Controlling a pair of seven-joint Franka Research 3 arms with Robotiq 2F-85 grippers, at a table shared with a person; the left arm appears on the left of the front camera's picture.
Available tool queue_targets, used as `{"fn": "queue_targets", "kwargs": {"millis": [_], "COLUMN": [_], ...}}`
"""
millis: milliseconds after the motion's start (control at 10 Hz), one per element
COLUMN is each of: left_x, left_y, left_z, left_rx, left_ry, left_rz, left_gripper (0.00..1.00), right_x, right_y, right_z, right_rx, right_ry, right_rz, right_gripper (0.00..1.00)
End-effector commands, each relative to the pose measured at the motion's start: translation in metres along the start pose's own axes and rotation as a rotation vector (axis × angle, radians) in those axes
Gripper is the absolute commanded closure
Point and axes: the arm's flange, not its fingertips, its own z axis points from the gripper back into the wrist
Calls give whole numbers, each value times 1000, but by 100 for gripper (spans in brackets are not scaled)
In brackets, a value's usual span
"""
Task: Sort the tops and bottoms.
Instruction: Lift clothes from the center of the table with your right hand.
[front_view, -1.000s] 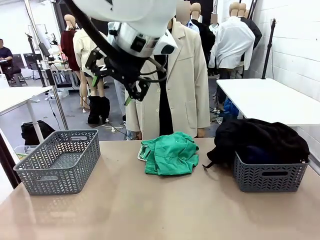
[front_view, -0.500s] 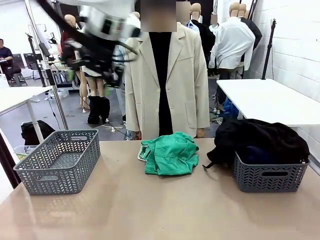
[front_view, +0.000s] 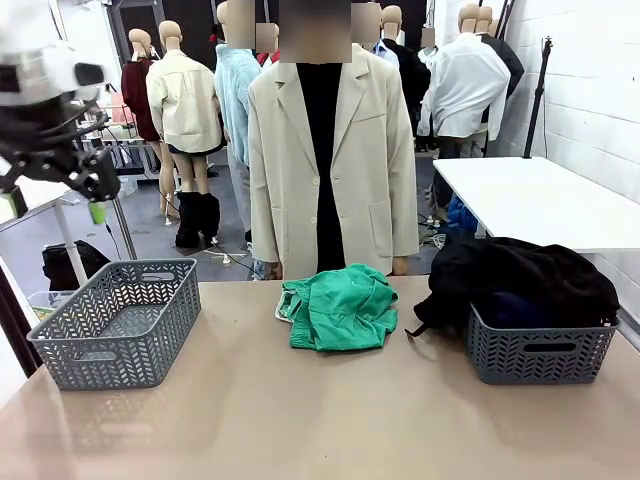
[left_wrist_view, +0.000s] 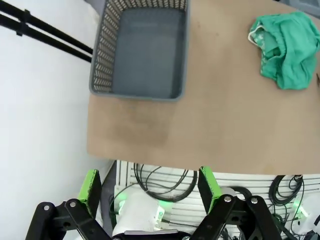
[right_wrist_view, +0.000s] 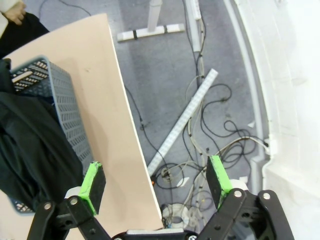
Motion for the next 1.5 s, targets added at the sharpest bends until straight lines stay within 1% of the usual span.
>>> {"fn": "queue_targets", "kwargs": {"millis": [0,100,300,400,500,600,700,800,900,1000,1100,1200,1300,1400], "left_x": [-3,0,0,0,0,0,0,0,0,0,0,0,0,0], "left_y": [12,0,0,0,0,0,0,0,0,0,0,0,0,0], "left_z": [-15,0,0,0,0,0,0,0,0,0,0,0,0,0], "left_rx": [-95,0,0,0,0,0,0,0,0,0,0,0,0,0], "left_ry": [-67,0,0,0,0,0,0,0,0,0,0,0,0,0], "left_rz": [-70,0,0,0,0,0,0,0,0,0,0,0,0,0], "left_gripper": [0,0,0,0,0,0,0,0,0,0,0,0,0,0], "right_x": [-1,-1,0,14,31,40,42,40,32,28,21,14,0,-19], "right_y": [1,1,0,30,94,133,163,196,231,264,293,319,339,353], "right_z": [0,0,0,5,16,24,37,47,50,50,58,51,35,18], "right_rx": [-9,-9,0,86,164,220,311,363,404,413,427,456,529,573], "right_ry": [0,0,0,-51,-51,-55,-4,24,37,36,62,123,192,222], "right_rz": [13,13,0,162,323,384,509,589,689,771,811,847,879,876], "right_gripper": [0,0,0,0,0,0,0,0,0,0,0,0,0,0]}}
